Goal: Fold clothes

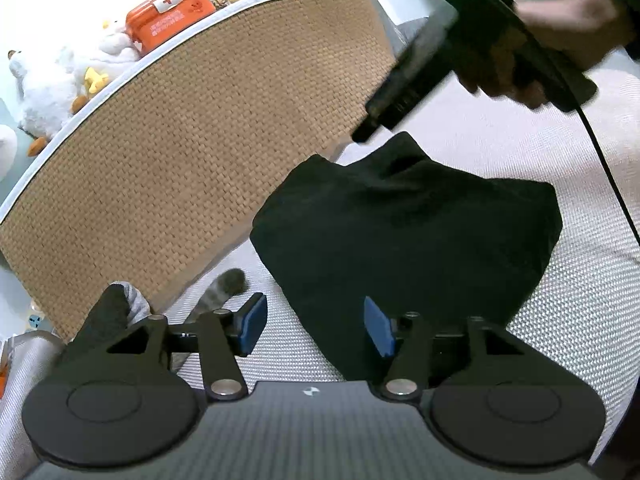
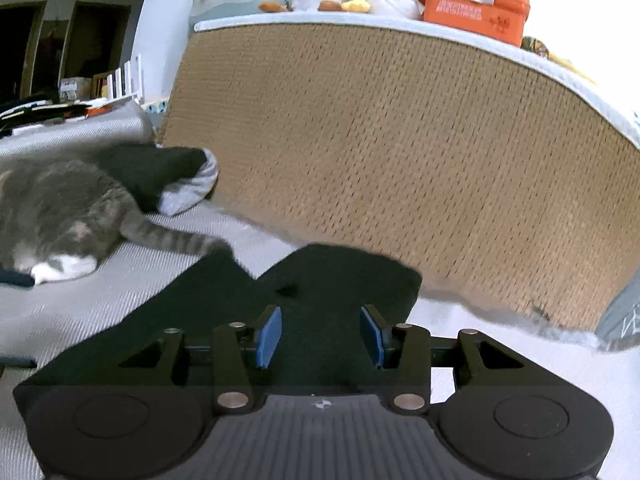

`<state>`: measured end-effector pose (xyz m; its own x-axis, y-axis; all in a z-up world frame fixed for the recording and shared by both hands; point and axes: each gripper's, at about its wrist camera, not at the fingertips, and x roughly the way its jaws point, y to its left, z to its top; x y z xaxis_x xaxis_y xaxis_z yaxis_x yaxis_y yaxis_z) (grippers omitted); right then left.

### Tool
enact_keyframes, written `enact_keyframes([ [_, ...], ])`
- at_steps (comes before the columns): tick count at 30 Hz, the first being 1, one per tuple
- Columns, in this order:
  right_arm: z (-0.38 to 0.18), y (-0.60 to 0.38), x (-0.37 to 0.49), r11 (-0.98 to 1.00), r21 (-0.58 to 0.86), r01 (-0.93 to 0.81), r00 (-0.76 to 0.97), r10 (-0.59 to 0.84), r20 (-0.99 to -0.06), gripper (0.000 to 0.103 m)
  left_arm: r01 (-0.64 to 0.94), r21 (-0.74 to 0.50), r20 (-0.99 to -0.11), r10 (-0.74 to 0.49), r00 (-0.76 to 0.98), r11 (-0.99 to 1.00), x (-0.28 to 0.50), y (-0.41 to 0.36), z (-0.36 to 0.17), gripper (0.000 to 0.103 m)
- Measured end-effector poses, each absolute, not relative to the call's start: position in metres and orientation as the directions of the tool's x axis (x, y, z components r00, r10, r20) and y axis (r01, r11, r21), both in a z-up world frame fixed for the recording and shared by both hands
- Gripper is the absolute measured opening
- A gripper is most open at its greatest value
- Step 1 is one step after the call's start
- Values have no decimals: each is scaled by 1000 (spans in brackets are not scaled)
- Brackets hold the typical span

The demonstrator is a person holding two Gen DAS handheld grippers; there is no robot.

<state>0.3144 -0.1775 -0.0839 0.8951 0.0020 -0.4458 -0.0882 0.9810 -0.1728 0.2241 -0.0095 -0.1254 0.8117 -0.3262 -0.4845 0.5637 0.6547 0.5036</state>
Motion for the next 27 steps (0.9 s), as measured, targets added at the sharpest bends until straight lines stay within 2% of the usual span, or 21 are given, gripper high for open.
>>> enact_keyframes([
  [2,-90,-175,312,985,-150,-85,894,9,-448,49,577,470,-483,-352,802,668,227,-8,-122,64],
  [4,-99,-174,311,993,-84,-79,890,32,-455,54,584,415,-464,-390,795,697,236,-5,-119,82],
  [5,-104,-174,313,996,-60,-72,885,36,-463,54,576,391,-460,-389,798,718,244,-5,-120,83],
  [8,-119,-169,319,999,-23,-41,866,24,-499,54,543,331,-474,-362,803,772,269,-9,-123,81],
  [10,-125,-166,319,1000,-5,-28,864,21,-504,54,547,278,-468,-387,795,789,278,-10,-125,81],
  [18,-141,-165,326,1000,3,-29,836,25,-548,55,537,209,-509,-377,774,817,300,-11,-142,81],
  [23,-147,-168,328,1000,13,-20,824,24,-566,62,495,132,-523,-364,771,859,304,-2,-147,81],
  [27,-156,-166,325,1000,-6,-25,829,18,-559,68,525,153,-532,-378,757,837,298,-6,-150,82],
])
